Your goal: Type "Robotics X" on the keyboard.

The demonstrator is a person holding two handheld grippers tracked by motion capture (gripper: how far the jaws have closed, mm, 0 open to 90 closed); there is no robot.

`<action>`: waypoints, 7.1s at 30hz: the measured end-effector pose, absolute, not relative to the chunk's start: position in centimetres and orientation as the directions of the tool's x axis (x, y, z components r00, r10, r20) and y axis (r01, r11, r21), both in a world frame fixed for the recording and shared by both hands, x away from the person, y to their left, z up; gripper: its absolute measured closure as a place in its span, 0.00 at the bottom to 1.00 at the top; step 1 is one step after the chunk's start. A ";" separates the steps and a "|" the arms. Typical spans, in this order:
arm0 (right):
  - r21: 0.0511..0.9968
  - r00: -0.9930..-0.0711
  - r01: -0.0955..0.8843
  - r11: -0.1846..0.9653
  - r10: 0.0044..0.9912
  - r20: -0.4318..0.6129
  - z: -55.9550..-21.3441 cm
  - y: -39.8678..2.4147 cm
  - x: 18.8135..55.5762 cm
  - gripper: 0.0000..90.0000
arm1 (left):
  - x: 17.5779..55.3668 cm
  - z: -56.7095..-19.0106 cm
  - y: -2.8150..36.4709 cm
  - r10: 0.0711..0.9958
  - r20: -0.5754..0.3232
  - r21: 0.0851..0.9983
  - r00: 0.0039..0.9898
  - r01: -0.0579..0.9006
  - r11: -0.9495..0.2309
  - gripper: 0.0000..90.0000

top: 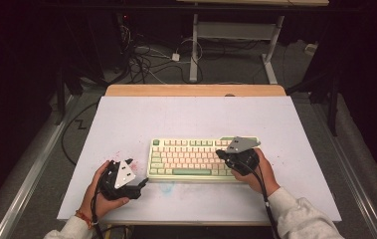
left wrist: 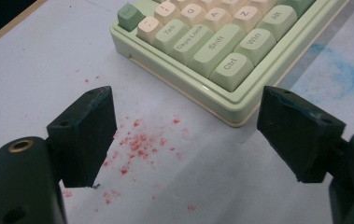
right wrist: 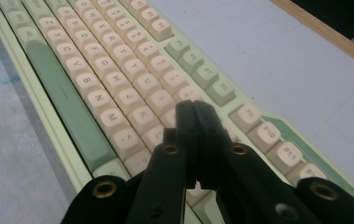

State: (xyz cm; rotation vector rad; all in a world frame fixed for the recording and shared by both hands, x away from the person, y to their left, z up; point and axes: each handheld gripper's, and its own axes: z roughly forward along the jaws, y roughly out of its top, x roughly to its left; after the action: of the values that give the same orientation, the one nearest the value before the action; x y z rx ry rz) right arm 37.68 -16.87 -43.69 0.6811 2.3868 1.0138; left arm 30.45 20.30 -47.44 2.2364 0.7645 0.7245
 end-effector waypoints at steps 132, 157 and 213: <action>0.806 -0.607 0.229 0.546 0.727 -0.321 -45.6 -25.7 29.2 0.25 | 37.0 -44.5 6.6 0.477 0.125 0.655 0.870 0.289 -0.698 0.95; 0.807 -0.604 0.231 0.543 0.731 -0.318 -45.5 -25.7 29.3 0.26 | 35.4 -43.3 10.2 0.557 0.254 0.741 0.791 0.211 -0.638 0.43; 0.823 -0.702 0.257 0.507 0.683 -0.202 -43.4 -23.9 32.6 0.92 | 30.6 -47.3 18.4 0.654 0.312 0.699 0.689 0.300 -0.649 0.20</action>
State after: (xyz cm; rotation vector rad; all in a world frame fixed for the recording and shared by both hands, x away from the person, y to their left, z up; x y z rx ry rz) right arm 32.57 -23.87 -43.38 0.7686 2.2393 1.1028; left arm 30.58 18.43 -47.28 2.2748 0.7281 0.7416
